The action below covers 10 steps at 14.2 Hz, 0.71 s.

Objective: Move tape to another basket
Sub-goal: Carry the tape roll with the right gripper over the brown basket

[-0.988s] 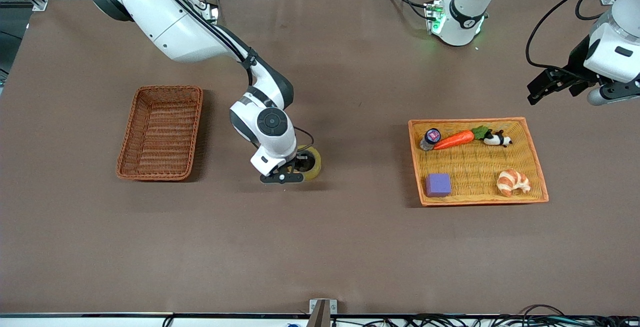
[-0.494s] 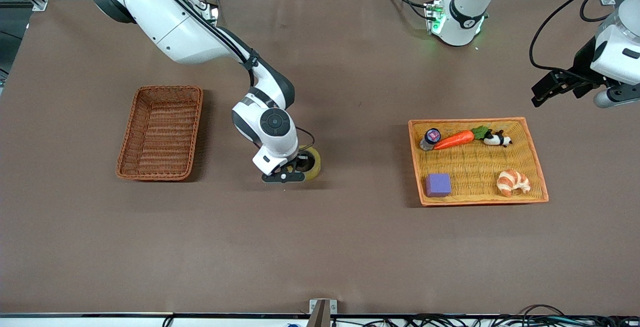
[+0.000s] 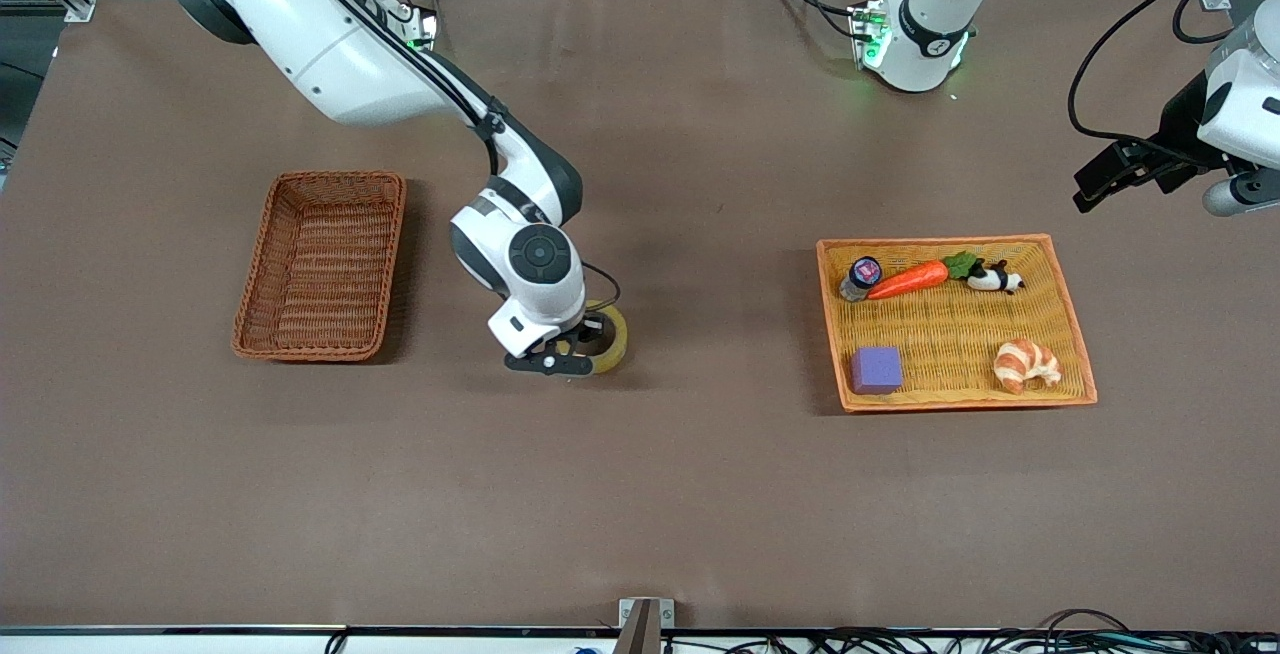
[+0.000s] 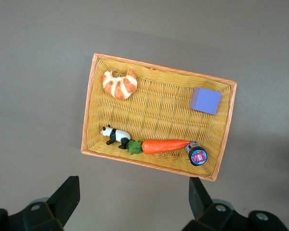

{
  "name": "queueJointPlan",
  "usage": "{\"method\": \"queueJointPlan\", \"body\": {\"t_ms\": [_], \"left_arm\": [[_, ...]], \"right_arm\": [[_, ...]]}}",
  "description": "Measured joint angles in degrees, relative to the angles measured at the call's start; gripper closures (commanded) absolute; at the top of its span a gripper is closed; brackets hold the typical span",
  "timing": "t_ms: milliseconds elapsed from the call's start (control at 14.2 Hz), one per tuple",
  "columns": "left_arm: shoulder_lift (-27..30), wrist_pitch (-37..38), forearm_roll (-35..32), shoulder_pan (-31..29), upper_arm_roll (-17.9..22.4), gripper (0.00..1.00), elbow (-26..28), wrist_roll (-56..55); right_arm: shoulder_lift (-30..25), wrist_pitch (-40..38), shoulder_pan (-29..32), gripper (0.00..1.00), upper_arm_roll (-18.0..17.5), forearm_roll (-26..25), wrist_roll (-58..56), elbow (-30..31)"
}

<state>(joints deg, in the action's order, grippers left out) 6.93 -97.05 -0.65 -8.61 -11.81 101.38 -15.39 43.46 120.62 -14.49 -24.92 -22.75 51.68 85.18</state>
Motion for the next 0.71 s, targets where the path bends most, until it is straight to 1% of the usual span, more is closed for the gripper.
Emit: {"method": "queueJointPlan", "body": {"t_ms": [71, 141, 212, 282, 353, 494, 565, 706], "left_arm": [[-0.11, 0.04, 0.0, 0.0, -0.01, 0.0, -0.21, 0.0], [-0.31, 0.13, 0.0, 0.0, -0.01, 0.0, -0.44, 0.0], [-0.58, 0.17, 0.0, 0.0, -0.01, 0.0, -0.63, 0.0], [-0.89, 0.18, 0.0, 0.0, -0.01, 0.0, -0.85, 0.0], [-1.28, 0.18, 0.0, 0.0, -0.02, 0.0, -1.14, 0.0], [-2.15, 0.19, 0.0, 0.01, -0.04, 0.0, -2.18, 0.01], [-2.47, 0.26, 0.0, 0.03, -0.07, 0.0, -2.58, 0.01], [-2.73, 0.36, 0.0, 0.07, -0.22, 0.0, -2.86, 0.01]], "right_arm": [[-2.25, -2.71, 2.78, 1.0, -2.04, 0.32, -0.07, -0.23], [-4.73, -5.14, 5.13, 1.0, -3.28, 1.24, -0.85, -0.25], [-7.39, -7.65, 6.97, 1.0, -3.75, 3.15, -2.69, -0.23], [-9.87, -9.91, 8.18, 1.0, -3.49, 5.53, -5.06, -0.21], [-12.29, -11.98, 8.91, 1.0, -2.42, 7.82, -7.85, -0.16], [-16.69, -15.78, 9.27, 1.0, 1.96, 11.66, -15.31, 0.24], [-18.8, -17.11, 9.36, 1.0, 4.82, 13.2, -20.02, 0.9], [-22.95, -17.85, 9.57, 1.0, 10.76, 15.05, -29.94, 4.15]]}}
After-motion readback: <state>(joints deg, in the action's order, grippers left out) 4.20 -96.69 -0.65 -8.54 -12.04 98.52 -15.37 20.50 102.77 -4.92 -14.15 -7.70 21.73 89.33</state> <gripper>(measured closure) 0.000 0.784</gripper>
